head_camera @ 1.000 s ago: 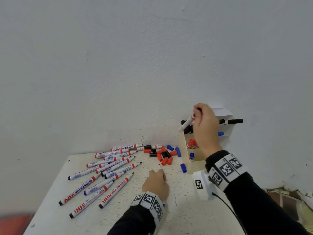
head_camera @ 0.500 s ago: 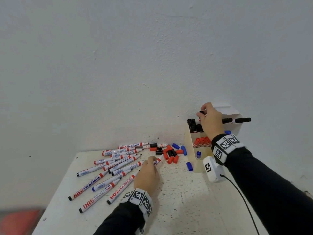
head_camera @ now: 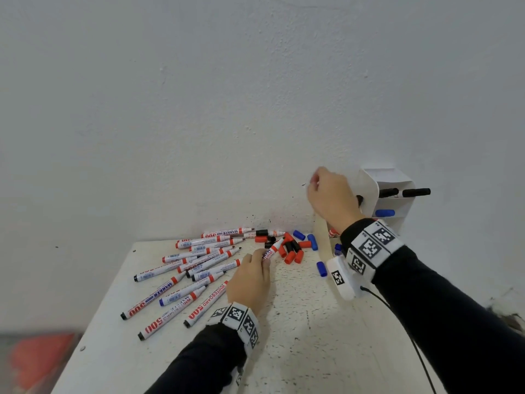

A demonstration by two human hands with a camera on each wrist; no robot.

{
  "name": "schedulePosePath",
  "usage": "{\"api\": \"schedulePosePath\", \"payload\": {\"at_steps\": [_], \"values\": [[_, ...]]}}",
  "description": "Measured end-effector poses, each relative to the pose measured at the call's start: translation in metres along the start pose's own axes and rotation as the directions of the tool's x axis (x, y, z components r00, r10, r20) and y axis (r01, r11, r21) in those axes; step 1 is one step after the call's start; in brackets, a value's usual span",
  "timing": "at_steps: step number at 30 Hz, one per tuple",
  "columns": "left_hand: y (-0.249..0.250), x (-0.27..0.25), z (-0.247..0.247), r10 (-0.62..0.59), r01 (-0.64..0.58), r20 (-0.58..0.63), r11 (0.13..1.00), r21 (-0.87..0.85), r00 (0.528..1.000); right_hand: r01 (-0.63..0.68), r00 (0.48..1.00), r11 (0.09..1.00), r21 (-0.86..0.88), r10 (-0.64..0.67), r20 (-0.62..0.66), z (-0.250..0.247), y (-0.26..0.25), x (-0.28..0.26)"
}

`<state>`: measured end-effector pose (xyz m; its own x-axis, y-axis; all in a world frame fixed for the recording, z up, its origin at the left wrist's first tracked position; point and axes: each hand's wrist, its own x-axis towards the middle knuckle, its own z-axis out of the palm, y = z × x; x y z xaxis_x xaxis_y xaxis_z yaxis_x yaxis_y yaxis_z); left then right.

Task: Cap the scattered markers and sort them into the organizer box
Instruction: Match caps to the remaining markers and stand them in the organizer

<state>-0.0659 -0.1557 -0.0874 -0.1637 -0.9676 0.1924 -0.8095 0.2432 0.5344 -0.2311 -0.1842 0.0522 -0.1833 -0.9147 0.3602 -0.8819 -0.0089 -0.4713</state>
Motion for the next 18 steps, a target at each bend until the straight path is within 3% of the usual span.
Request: {"api": "schedulePosePath", "payload": {"at_steps": [1, 2, 3, 4, 6, 9, 13, 18], "values": [[0.0, 0.0, 0.001, -0.005, 0.005, -0.004, 1.0, -0.015, 1.0, -0.031, 0.988, 0.999, 0.039, 0.025, 0.151, 0.005, -0.01, -0.006], [0.001, -0.001, 0.002, -0.009, 0.009, -0.008, 1.0, -0.022, 1.0, -0.089, 0.938, 0.996, 0.023, 0.076, 0.34, 0.013, -0.017, -0.014], [0.002, -0.002, 0.002, -0.014, 0.014, -0.015, 1.0, -0.023, 1.0, -0.132, 0.847, 0.99, -0.045, 0.136, 0.513, 0.024, -0.021, -0.022], [0.002, -0.002, 0.003, -0.022, 0.021, -0.025, 0.999, -0.025, 0.999, -0.105, 0.767, 0.985, -0.14, 0.17, 0.619, 0.036, -0.021, -0.03], [0.001, -0.003, 0.003, -0.038, 0.037, -0.037, 0.999, -0.033, 0.999, -0.003, 0.703, 0.944, -0.33, 0.236, 0.671, 0.06, -0.007, -0.042], [0.001, -0.003, 0.002, -0.045, 0.044, -0.03, 0.999, -0.029, 0.999, 0.022, 0.703, 0.859, -0.511, 0.35, 0.62, 0.088, 0.021, -0.058], [0.006, -0.005, 0.004, -0.065, 0.065, -0.018, 0.998, -0.017, 0.998, -0.002, 0.762, 0.807, -0.59, 0.384, 0.522, 0.113, 0.039, -0.07], [0.006, -0.005, 0.004, -0.084, 0.085, 0.011, 0.996, -0.02, 0.996, -0.186, 0.812, 0.909, -0.374, 0.357, 0.463, 0.113, 0.043, -0.071]]}}
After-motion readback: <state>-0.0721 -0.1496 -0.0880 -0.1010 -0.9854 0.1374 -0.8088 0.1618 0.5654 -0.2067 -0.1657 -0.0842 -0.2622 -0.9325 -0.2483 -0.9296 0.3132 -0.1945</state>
